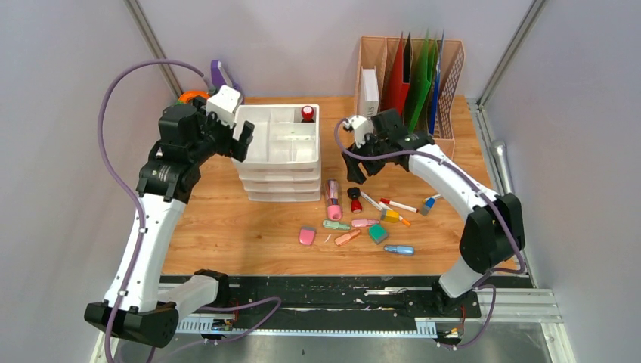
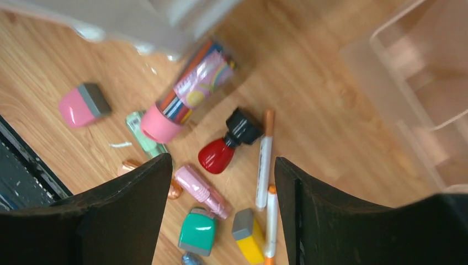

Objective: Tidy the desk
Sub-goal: Pick up the stationery from the center of the board.

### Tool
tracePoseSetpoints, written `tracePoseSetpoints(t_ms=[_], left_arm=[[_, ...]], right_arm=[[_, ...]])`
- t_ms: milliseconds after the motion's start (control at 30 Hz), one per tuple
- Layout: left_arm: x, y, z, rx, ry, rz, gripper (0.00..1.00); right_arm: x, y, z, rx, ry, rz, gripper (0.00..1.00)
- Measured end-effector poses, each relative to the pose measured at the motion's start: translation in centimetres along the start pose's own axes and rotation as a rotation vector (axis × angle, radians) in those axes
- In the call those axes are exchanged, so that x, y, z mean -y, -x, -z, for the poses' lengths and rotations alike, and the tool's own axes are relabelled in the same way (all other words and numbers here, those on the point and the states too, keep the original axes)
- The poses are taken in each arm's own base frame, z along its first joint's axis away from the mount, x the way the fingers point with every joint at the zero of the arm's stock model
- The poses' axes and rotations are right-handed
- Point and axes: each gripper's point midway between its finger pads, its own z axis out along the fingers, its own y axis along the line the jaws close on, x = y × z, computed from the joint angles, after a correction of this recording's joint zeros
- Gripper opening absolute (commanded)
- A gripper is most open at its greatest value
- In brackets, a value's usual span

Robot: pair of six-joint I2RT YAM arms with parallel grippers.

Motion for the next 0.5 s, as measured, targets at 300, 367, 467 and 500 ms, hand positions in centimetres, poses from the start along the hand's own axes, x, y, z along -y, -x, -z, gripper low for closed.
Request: tracePoseSetpoints(t_ms=[300, 367, 467, 500], left_arm=[[2.4, -0.8, 0.7, -0.016, -0.122, 0.011, 1.00], [2.7, -1.1, 0.6, -0.023, -0.132, 0.016, 1.00], [2.9, -1.3, 0.5, -0.026, -0.141, 0.021, 1.00], [2.9, -1.4, 0.5, -0.027, -0.143, 0.022, 1.00]], right_arm=[[-0.1, -9.6, -4.8, -0.216, 0.022, -0.146, 0.65], [-0.1, -9.9, -5.2, -0.220, 0.026, -0.159, 0.65], [-0.3, -10.1, -6.0, -0.223, 0.044, -0.181, 0.64], [-0.4, -10.3, -6.3, -0.227, 0.051, -0.188, 0.64]])
